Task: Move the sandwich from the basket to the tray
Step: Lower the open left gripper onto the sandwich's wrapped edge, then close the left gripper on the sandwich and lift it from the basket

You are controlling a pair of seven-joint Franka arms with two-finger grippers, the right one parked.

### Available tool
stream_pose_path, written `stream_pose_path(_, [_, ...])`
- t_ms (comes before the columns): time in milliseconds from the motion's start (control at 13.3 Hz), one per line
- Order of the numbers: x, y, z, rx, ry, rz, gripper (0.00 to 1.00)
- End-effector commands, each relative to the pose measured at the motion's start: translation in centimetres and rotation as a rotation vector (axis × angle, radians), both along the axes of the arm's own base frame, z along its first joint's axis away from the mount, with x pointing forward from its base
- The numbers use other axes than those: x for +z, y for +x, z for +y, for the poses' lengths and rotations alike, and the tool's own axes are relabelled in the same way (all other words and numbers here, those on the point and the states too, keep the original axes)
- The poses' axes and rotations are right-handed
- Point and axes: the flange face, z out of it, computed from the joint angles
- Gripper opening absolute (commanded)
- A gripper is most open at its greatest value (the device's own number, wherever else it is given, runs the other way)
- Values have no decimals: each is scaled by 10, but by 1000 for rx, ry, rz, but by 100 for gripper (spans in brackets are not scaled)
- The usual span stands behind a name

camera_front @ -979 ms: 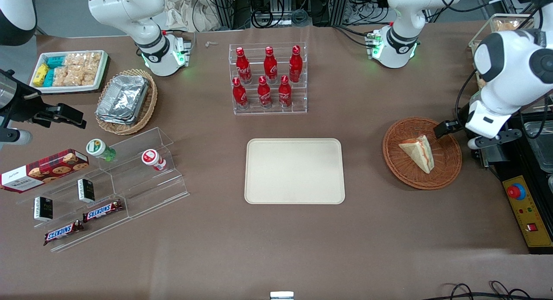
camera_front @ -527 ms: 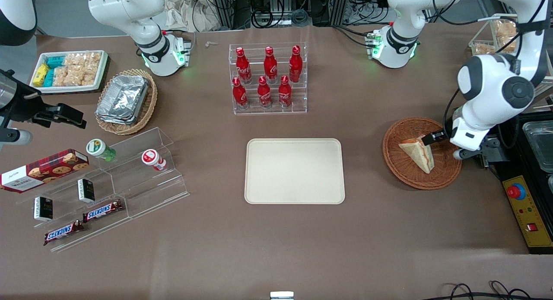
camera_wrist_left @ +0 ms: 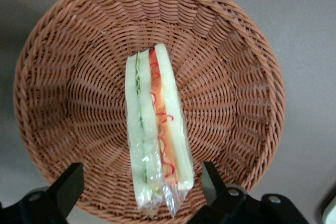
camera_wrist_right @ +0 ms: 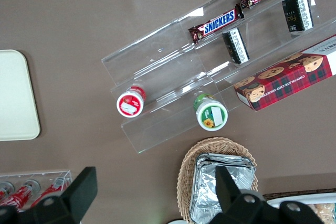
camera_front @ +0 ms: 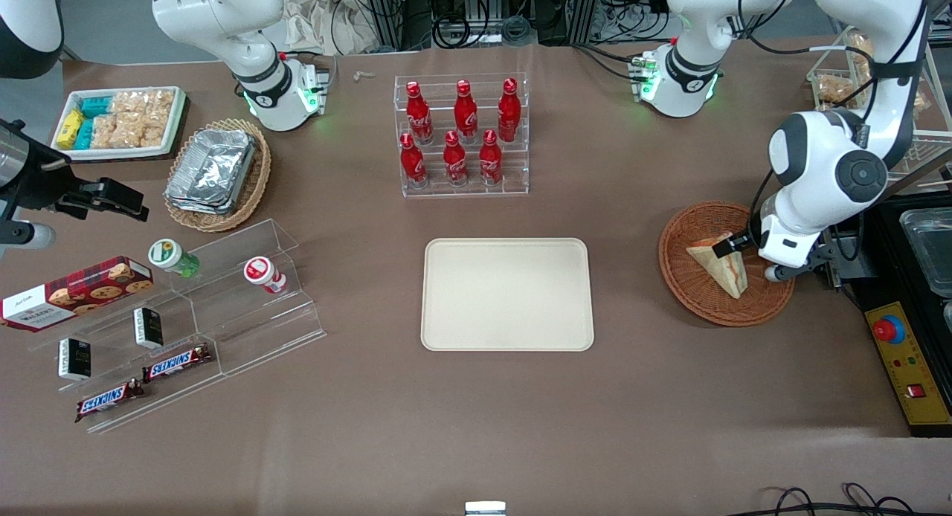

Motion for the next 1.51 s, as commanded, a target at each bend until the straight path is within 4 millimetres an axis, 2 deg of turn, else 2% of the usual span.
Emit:
stream_pose_path(0, [-23,-5,-12,38,3,-19,100])
stream_pose_path(151, [-30,-5,-15,35,3,-10,100])
stream_pose_path(301, [-29,-5,-15,41,4,-10,100])
stream_pose_path(377, [-24,-5,-15,65,7,-16,97])
stream_pose_path(527, [-21,-3,-21,88,12,-21,76])
stream_pose_path(753, [-12,-2,-31,95,19,-29,27])
stream_pose_path(829, [-4,-2,-31,96,19,-32,15])
stream_pose_path(904, [4,-1,-31,96,21,-20,8])
stream_pose_path(979, [18,2,-31,96,24,-11,2])
stream_pose_path(1055, [35,9,-32,96,26,6,2])
stream_pose_path(1281, [107,40,-34,96,34,68,1])
stream_pose_path(1432, [147,51,-34,89,35,79,1])
